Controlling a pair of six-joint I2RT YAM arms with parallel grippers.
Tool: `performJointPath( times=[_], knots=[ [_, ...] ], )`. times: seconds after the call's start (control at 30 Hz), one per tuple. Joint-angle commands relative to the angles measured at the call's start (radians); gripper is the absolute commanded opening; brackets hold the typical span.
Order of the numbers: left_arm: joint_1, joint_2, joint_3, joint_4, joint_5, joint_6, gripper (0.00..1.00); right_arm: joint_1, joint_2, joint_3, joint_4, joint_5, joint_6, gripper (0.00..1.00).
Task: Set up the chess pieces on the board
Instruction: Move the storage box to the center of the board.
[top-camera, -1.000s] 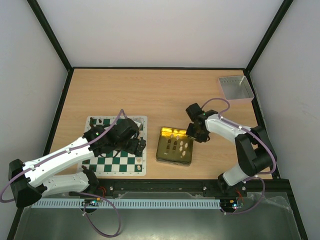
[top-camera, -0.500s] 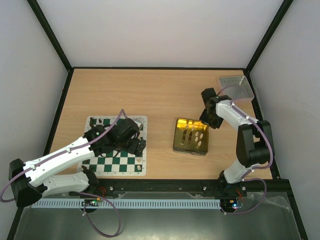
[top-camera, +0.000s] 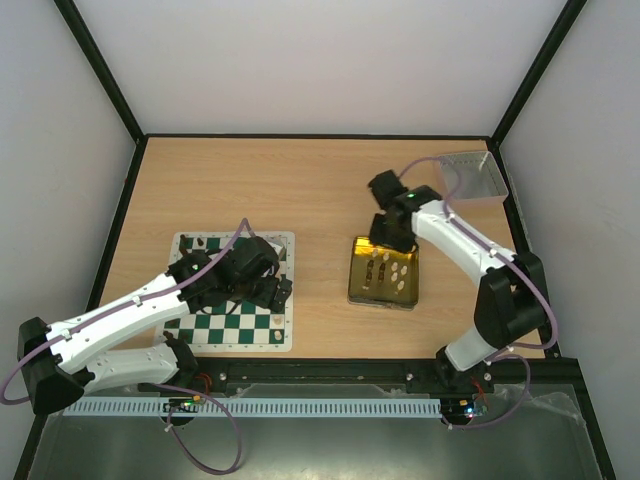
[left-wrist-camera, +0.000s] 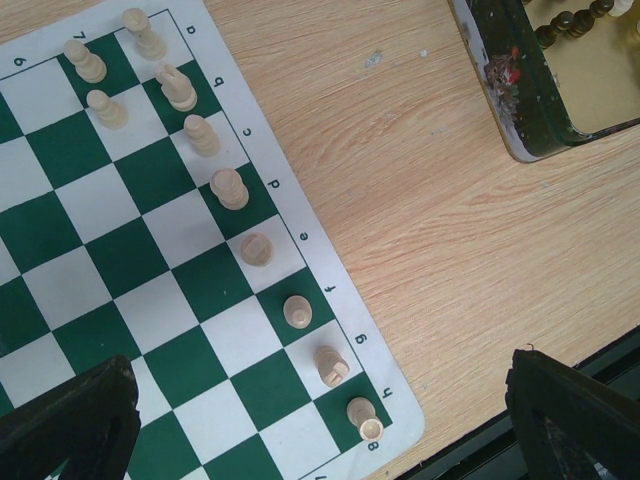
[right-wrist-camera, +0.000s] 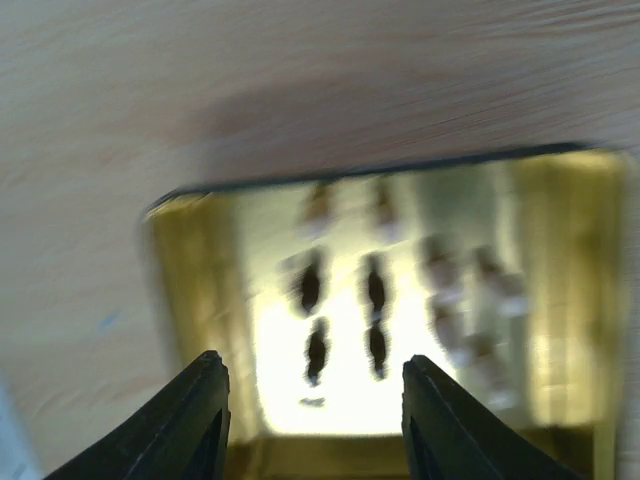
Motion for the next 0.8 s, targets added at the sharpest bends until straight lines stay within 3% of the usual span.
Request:
performJointPath(
  times=[0.0, 0.2, 0.47, 0.77],
  knots=[
    [0.005, -0.003, -0.013, 0.000, 0.005, 0.007, 0.99, 0.187, 0.041, 0.075, -0.014, -0.056, 0.076, 0.45],
    [0.008, -0.005, -0.013, -0.001, 0.003, 0.005, 0.99, 0.290, 0.121, 0.092, 0.084, -0.153, 0.143, 0.44],
    [0.011, -0.006, -0.013, 0.000, 0.001, 0.004, 0.99, 0.293, 0.213, 0.060, 0.148, -0.212, 0.136, 0.43],
    [0.013, -0.013, -0.013, -0.001, 0.000, 0.005, 1.00, 0.293, 0.261, 0.044, 0.153, -0.166, 0.133, 0.43]
  ],
)
